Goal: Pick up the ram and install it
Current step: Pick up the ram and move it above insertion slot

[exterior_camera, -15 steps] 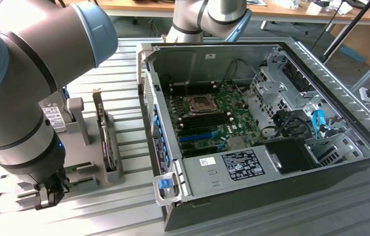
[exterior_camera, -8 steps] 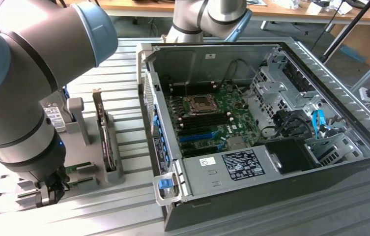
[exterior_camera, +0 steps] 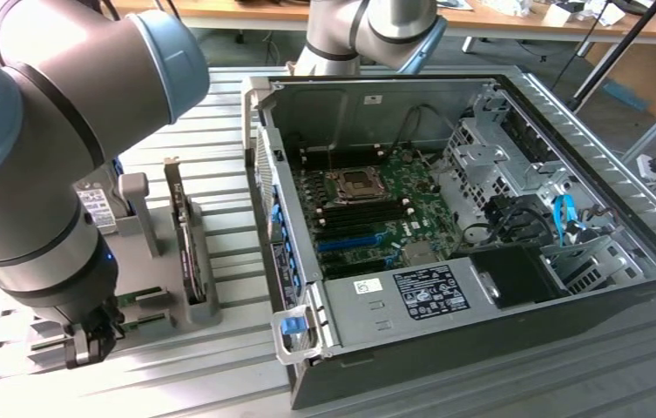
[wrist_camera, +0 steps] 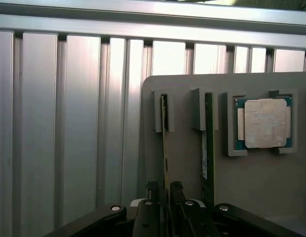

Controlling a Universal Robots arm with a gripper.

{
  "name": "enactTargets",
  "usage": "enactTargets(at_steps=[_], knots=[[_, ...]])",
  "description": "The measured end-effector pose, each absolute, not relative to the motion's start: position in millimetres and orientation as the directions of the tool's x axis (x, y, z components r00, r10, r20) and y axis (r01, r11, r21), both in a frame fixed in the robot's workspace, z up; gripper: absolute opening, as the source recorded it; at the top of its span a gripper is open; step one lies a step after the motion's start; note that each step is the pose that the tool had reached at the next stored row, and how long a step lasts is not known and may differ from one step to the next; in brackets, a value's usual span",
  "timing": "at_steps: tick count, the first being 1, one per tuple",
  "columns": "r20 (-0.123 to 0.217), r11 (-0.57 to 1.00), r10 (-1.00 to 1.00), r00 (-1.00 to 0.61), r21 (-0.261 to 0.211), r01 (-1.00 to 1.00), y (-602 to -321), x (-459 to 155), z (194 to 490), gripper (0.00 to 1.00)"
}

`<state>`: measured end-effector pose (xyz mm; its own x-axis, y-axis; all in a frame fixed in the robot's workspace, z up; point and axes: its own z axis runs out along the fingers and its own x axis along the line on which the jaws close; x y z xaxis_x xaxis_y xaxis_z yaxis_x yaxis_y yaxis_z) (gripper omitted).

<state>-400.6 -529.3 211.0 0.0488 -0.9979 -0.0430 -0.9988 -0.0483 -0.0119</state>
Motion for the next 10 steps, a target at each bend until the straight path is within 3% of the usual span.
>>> enactTargets(at_steps=[10], knots=[[-0.043, -0.048, -0.998, 0.049, -0.012, -0.999, -529.3, -400.5, 210.5, 0.24]])
